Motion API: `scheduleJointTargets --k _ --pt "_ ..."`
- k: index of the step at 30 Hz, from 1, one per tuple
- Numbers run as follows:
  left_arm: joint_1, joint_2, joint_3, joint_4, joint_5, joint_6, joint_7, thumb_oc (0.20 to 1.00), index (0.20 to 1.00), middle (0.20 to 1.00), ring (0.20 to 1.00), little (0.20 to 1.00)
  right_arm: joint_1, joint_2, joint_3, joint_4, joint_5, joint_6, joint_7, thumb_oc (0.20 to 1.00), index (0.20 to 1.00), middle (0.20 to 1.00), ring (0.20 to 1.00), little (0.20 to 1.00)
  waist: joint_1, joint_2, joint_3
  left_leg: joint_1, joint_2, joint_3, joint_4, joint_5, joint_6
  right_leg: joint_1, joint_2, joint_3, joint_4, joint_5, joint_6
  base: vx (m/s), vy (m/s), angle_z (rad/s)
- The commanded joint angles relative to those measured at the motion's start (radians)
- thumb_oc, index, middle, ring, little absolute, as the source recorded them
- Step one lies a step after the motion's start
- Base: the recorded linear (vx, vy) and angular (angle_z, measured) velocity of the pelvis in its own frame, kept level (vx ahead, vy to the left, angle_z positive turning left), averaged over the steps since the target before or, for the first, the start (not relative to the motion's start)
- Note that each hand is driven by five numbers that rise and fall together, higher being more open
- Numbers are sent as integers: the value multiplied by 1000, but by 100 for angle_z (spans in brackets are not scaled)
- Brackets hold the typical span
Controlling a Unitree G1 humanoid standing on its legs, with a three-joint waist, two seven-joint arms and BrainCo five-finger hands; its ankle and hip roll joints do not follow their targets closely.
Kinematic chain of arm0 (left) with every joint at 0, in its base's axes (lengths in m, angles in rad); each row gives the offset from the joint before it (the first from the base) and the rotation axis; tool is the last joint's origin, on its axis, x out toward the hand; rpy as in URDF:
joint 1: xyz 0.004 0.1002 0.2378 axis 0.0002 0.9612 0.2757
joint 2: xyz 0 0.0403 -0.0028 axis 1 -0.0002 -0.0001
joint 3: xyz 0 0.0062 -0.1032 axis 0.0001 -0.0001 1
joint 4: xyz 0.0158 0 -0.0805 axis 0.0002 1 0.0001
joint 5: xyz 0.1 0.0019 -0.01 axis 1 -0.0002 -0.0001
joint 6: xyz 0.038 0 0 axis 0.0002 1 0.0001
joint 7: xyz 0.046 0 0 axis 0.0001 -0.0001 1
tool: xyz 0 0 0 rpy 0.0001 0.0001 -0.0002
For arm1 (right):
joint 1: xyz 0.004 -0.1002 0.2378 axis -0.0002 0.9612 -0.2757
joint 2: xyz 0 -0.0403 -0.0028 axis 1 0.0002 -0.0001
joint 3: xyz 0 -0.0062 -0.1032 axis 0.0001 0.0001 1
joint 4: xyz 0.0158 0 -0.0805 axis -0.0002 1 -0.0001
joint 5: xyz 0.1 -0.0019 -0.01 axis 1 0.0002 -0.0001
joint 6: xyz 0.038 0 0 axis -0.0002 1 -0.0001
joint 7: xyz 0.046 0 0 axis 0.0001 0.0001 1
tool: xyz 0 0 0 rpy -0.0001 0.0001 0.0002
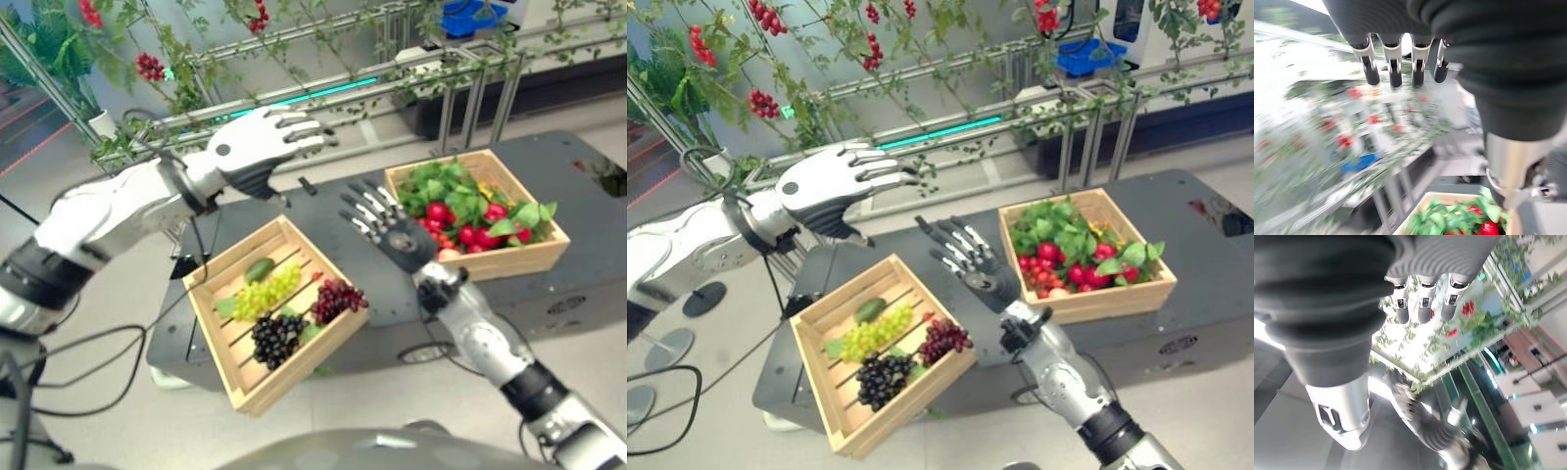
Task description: Pick up the fruits from the basket on one side to the basket on the other side
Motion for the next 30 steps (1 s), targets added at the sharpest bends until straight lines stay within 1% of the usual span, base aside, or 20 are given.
scheduleJointTargets --k 1,2,3,4,5,8,9,12,13,14,15,16,19,20,21,22,25,26,27,30 --pt "65 -7 121 74 -125 63 -36 1000 1000 1000 1000 1000 8 10 -61 -129 -39 -17 9 1000 1000 1000 1000 1000 20 -99 -3 18 -43 25 61 -106 21 64 -55 39 -49 -11 133 -3 24 -8" --pt "118 -33 160 82 -159 74 -45 1000 1000 1000 1000 1000 31 4 -94 -135 -49 -15 9 1000 1000 1000 1000 1000 24 -108 5 14 -43 25 61 -106 23 60 -55 39 -50 -10 133 0 24 -8" --pt "163 -44 192 104 -175 75 -55 1000 1000 1000 1000 1000 46 -5 -107 -139 -56 -12 11 1000 1000 1000 1000 1000 20 -110 8 12 -43 26 61 -106 23 57 -54 42 -50 -9 133 -5 41 -4" --pt "239 -83 251 116 -239 85 -66 1000 1000 1000 1000 1000 74 -8 -141 -146 -61 -8 9 1000 1000 1000 1000 1000 19 -116 15 7 -42 27 62 -105 24 50 -55 43 -49 -7 133 -10 67 -2" --pt "334 -137 312 157 -290 106 -85 1000 1000 1000 1000 1000 132 -15 -195 -149 -72 3 16 1000 1000 1000 1000 1000 23 -129 29 -4 -42 26 61 -104 27 38 -54 47 -49 -3 132 -19 68 -2" --pt "426 -157 377 164 -326 125 -133 1000 1000 1000 1000 1000 188 -35 -258 -148 -113 18 22 1000 1000 1000 1000 1000 26 -147 53 -26 -41 24 65 -103 30 17 -54 48 -47 3 133 -39 47 -2" --pt "430 -157 380 162 -326 126 -134 1000 1000 1000 1000 1000 189 -35 -257 -149 -114 19 21 1000 1000 1000 1000 1000 25 -147 51 -28 -41 24 66 -104 31 15 -54 48 -46 3 133 -40 26 -1" --pt "460 -176 404 242 -336 145 -148 1000 1000 1000 1000 1000 213 -49 -304 -138 -143 22 23 1000 1000 1000 1000 1000 27 -166 86 -61 -38 23 79 -101 33 -18 -55 50 -37 11 135 -80 39 -2" --pt "452 -179 404 271 -345 152 -150 1000 1000 1000 1000 1000 215 -56 -318 -141 -152 22 20 1000 1000 1000 1000 1000 29 -172 101 -79 -37 23 90 -102 35 -36 -56 52 -27 12 135 -165 57 -4" --pt "451 -172 403 316 -332 167 -169 1000 1000 1000 1000 1000 208 -69 -347 -144 -172 11 12 1000 1000 1000 1000 1000 31 -184 132 -107 -35 21 105 -102 37 -66 -58 56 -11 15 135 -128 42 -3" --pt "449 -172 401 318 -332 166 -168 1000 1000 1000 1000 1000 208 -69 -348 -143 -172 11 12 1000 1000 1000 1000 1000 32 -184 131 -110 -35 21 107 -102 37 -69 -58 56 -9 15 135 -193 59 -4" --pt "425 -167 383 386 -311 177 -168 1000 1000 1000 1000 1000 184 -78 -356 -143 -181 -2 0 1000 1000 1000 1000 1000 33 -196 169 -145 -34 20 127 -102 40 -106 -58 64 10 21 136 -147 46 -1" --pt "404 -157 371 397 -279 195 -165 1000 1000 1000 1000 1000 167 -79 -364 -145 -193 -15 -12 1000 1000 1000 1000 1000 38 -207 197 -182 -31 20 154 -105 41 -138 -60 68 29 25 136 -95 30 -7" --pt "387 -158 358 436 -269 189 -157 1000 1000 1000 1000 1000 157 -81 -357 -147 -200 -20 -12 1000 1000 1000 1000 1000 38 -212 208 -194 -30 21 163 -106 41 -149 -60 72 34 26 136 -113 47 -9" --pt "356 -166 339 458 -262 191 -146 1000 1000 1000 1000 1000 136 -86 -343 -155 -205 -25 -14 1000 1000 1000 1000 1000 38 -220 236 -219 -30 22 180 -107 42 -173 -61 79 43 29 137 -77 39 -5" --pt "353 -166 338 459 -262 190 -145 1000 1000 1000 1000 1000 135 -86 -344 -154 -206 -25 -14 1000 1000 1000 1000 1000 38 -220 236 -221 -30 23 182 -108 42 -175 -61 79 44 29 137 -73 43 -6" --pt "349 -162 341 401 -240 205 -149 1000 1000 1000 1000 1000 126 -90 -334 -165 -230 -27 -22 1000 1000 1000 1000 1000 40 -227 267 -254 -29 24 204 -111 44 -204 -60 85 59 31 134 -59 25 -5" --pt "323 -161 319 442 -225 193 -136 1000 1000 1000 1000 1000 103 -93 -306 -168 -241 -29 -19 1000 1000 1000 1000 1000 35 -234 293 -276 -25 24 219 -113 44 -228 -61 89 70 31 133 -75 19 -4" --pt "318 -161 316 446 -225 191 -135 1000 1000 1000 1000 1000 102 -93 -306 -167 -241 -29 -19 1000 1000 1000 1000 1000 35 -234 293 -279 -25 24 221 -113 44 -231 -61 90 71 31 133 -89 9 -12" --pt "267 -156 282 430 -202 198 -123 1000 1000 1000 1000 1000 87 -97 -285 -189 -248 -33 -24 1000 1000 1000 1000 1000 31 -242 325 -317 -23 24 240 -113 45 -268 -62 95 80 36 132 -81 -1 -6"
